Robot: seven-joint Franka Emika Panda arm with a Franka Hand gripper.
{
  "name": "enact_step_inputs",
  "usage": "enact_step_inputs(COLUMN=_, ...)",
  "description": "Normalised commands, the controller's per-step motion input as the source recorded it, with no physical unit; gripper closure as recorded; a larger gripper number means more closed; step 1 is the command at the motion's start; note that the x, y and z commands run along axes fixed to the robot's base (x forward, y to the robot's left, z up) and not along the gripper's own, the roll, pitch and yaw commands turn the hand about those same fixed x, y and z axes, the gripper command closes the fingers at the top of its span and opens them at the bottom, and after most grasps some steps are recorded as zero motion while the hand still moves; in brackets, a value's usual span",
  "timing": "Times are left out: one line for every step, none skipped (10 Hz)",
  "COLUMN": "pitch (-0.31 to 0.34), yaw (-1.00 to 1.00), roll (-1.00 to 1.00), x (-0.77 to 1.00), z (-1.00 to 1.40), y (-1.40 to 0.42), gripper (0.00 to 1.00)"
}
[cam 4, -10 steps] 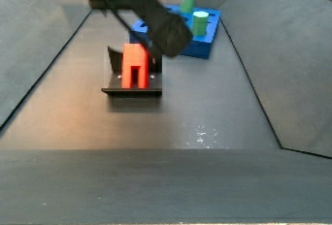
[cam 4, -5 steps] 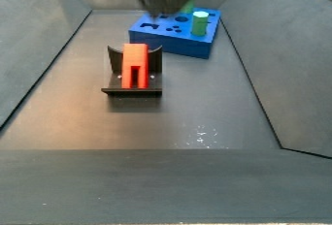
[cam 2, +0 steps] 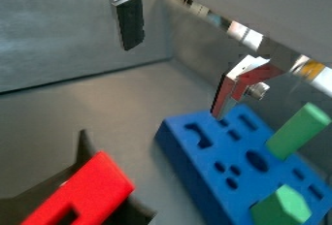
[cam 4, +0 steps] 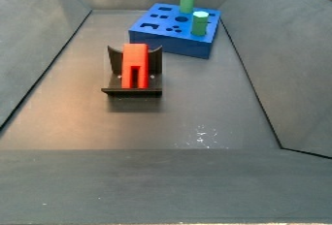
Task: Pick up the square-circle object. Move up. Place the square-circle object on the fixture. Regrasp the square-circle object. Rotate the square-circle object. Move to above the board. Insert the square-circle object.
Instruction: Regrasp the square-circle object.
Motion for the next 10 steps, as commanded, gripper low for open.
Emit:
enact_step_inputs(pitch=0.047, yaw=0.04, roll=1.0, x=-0.01, z=0.02, y=-0.03, gripper=0.0)
enact_step_inputs(pitch=0.044, yaw=0.04, roll=1.0, x=-0.01, z=0.0, y=-0.03, gripper=0.0)
enact_step_inputs(pitch=0.04, yaw=0.04, roll=1.0, x=-0.01, z=0.0, y=-0.02, gripper=0.0)
enact_step_inputs(pitch=0.037, yaw=0.04, roll=1.0, x=-0.01, z=0.0, y=-0.02, gripper=0.0)
enact_step_inputs(pitch=0.036, yaw=0.04, roll=1.0, x=-0.01, z=0.0, y=-0.02, gripper=0.0)
enact_step_inputs(pitch=0.037, yaw=0.04, roll=1.0, x=-0.01, z=0.0, y=-0.02, gripper=0.0)
enact_step_inputs(pitch=0.042, yaw=0.04, roll=1.0, x=0.0, z=0.01, y=-0.01, gripper=0.0)
enact_step_inputs(pitch=0.047, yaw=0.04, roll=1.0, x=0.0, z=0.01, y=-0.02, gripper=0.0)
enact_step_inputs(pitch=0.051, yaw=0.05, roll=1.0, x=0.02, z=0.0, y=-0.02, gripper=0.0)
enact_step_inputs(pitch=0.057, yaw=0.05, roll=1.0, x=0.03, z=-0.01, y=-0.02, gripper=0.0)
